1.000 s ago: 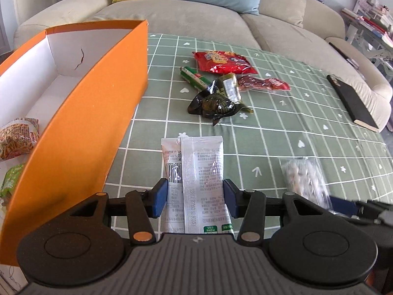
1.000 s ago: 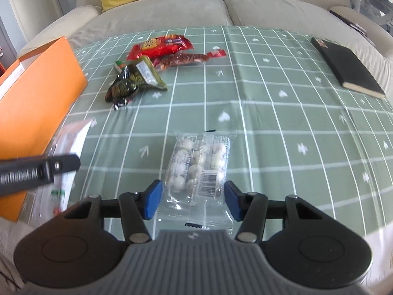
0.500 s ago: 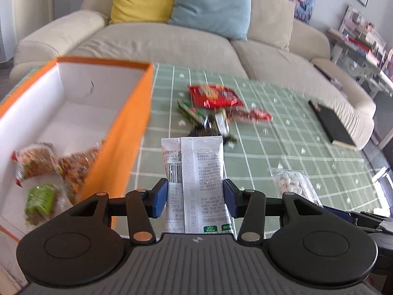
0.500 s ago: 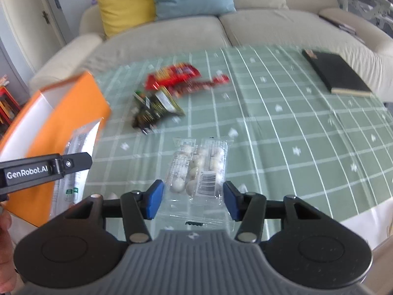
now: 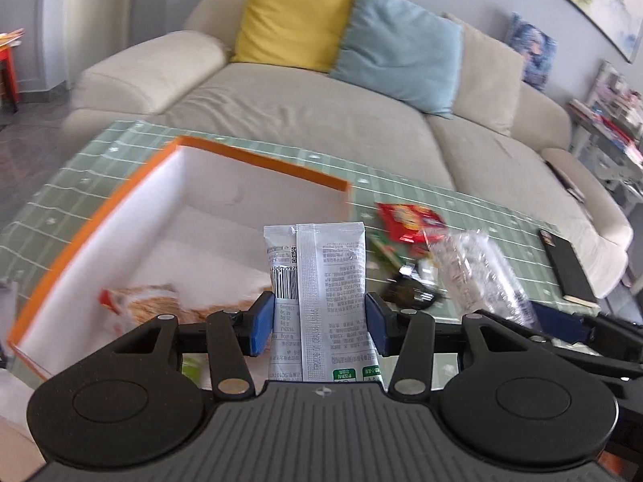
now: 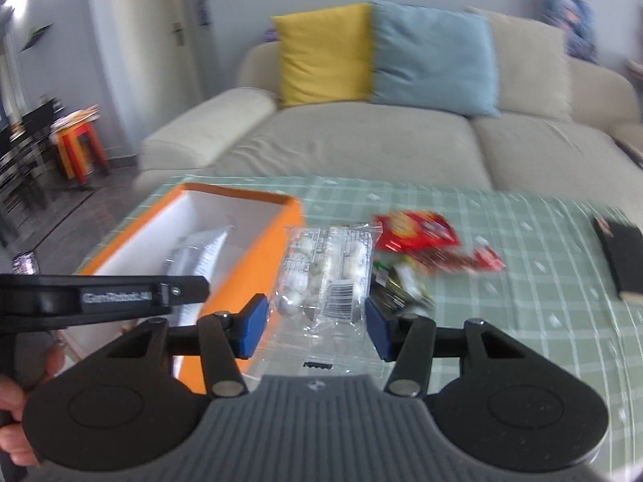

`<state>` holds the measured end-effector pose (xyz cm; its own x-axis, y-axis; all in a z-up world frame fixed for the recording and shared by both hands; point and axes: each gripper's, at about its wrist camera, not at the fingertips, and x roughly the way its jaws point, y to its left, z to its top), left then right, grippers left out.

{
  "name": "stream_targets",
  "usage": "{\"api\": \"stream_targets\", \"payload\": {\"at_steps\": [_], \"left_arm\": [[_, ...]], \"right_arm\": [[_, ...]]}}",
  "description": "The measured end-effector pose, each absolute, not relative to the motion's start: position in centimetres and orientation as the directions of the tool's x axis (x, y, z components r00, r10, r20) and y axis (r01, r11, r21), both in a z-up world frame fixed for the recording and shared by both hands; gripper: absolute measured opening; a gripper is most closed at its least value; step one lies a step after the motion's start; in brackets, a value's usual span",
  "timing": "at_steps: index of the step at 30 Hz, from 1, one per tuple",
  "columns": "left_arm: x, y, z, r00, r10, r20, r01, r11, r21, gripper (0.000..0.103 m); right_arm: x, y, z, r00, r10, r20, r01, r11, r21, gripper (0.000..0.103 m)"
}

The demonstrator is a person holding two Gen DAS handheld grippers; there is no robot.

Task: Organize snacks
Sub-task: 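Carry both packs over the orange box and open both grippers to drop them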

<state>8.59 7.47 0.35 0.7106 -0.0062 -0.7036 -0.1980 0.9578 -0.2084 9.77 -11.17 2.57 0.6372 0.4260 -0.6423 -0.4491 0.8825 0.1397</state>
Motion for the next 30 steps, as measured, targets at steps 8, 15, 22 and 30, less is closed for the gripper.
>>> {"api": "stream_targets", "payload": {"at_steps": [8,15,22,30], "left_arm": [[10.4,14.1,0.2,0.677,0.079,-0.731,-0.293,0.941,-0.170,0.054],[12.5,17.1,-1.9,0.603,0.124,-0.788,-0.309,0.947,-0.088,0.054],[13.9,18.2,-4.3,0.546,0.137,-0.826,-0.295,0.955,-0.036,0.054],[15.6,18.1,-6.1,0.503,0.143,-0.852,-0.259,0.966,0.009,0.054]], "right_arm": [[11.7,-3.3,3.3,0.572,0.483,-0.664,-0.597,0.800,0.068,0.051],[13.8,2.8,2.0,0.575,0.405,-0.711,-0.662,0.741,-0.113,0.051],[15.4,6.1,-0.6,0.564,0.330,-0.756,-0.718,0.649,-0.252,0.051],[15.7,8.7,-3.7,0.552,0.281,-0.785,-0.778,0.512,-0.364,0.051]]}}
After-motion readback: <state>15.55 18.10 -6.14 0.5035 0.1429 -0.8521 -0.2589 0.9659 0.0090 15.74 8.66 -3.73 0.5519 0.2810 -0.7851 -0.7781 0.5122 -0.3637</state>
